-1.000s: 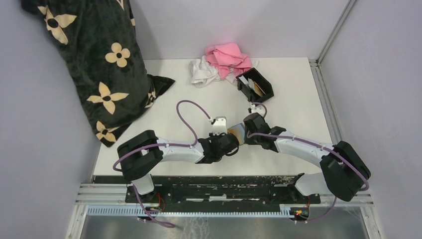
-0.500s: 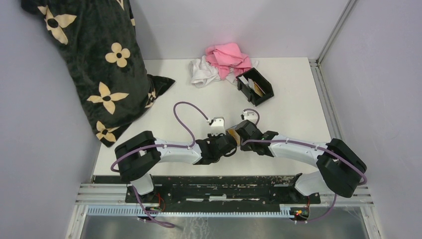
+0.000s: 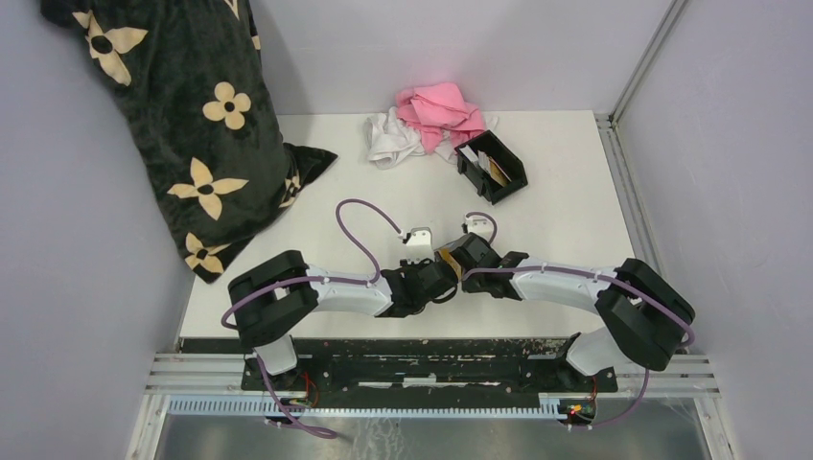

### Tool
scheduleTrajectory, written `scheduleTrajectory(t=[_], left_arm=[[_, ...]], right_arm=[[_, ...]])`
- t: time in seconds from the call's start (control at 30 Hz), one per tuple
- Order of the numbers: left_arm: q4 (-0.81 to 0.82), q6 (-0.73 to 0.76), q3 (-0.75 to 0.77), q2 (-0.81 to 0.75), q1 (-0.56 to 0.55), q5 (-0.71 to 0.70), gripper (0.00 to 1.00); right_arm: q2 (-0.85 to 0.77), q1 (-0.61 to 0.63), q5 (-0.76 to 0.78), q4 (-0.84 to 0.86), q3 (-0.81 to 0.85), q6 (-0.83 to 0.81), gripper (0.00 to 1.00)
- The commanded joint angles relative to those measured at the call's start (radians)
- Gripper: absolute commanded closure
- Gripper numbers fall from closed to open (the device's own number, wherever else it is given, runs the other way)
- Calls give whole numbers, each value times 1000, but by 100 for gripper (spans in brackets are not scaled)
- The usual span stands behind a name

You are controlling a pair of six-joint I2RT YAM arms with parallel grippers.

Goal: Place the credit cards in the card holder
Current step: Insert the credit card into the card holder.

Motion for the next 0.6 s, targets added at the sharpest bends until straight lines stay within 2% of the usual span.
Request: scheduleTrajectory(t=[0.0, 0.57], left_arm=[[-22, -56, 1, 33, 0, -14, 81], [-40, -73, -13, 50, 6, -6, 81]], right_arm=[[5, 4, 41, 36, 46, -5, 88], [13, -5, 103, 25, 73, -22, 88]])
